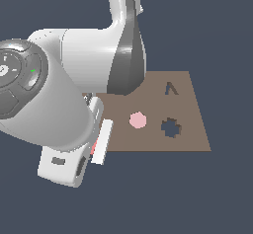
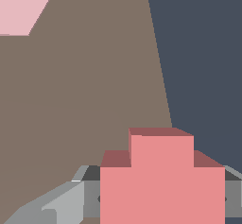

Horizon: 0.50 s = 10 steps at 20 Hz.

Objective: Insert a designated object into the corresponding slot on a board.

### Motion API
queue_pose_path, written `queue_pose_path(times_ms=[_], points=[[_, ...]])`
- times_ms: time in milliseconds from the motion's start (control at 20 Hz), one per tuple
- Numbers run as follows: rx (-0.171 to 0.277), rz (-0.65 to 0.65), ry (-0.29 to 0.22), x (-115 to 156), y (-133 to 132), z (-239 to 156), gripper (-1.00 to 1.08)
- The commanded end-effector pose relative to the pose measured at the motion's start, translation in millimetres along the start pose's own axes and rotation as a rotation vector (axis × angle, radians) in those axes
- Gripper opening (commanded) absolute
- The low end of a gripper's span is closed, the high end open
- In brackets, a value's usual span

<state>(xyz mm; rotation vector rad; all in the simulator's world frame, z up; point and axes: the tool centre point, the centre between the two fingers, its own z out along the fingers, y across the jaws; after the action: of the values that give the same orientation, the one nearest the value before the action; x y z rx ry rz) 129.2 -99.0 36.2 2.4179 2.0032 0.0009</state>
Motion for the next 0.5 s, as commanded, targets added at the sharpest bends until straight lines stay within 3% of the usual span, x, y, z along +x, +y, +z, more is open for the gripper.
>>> queue_pose_path(times_ms=[0, 450], points=[[-0.001, -0.096, 0.000, 15.8, 6.1, -0.8, -1.00], [0.000, -0.396, 0.000, 69.1, 13.3, -1.7, -1.00]])
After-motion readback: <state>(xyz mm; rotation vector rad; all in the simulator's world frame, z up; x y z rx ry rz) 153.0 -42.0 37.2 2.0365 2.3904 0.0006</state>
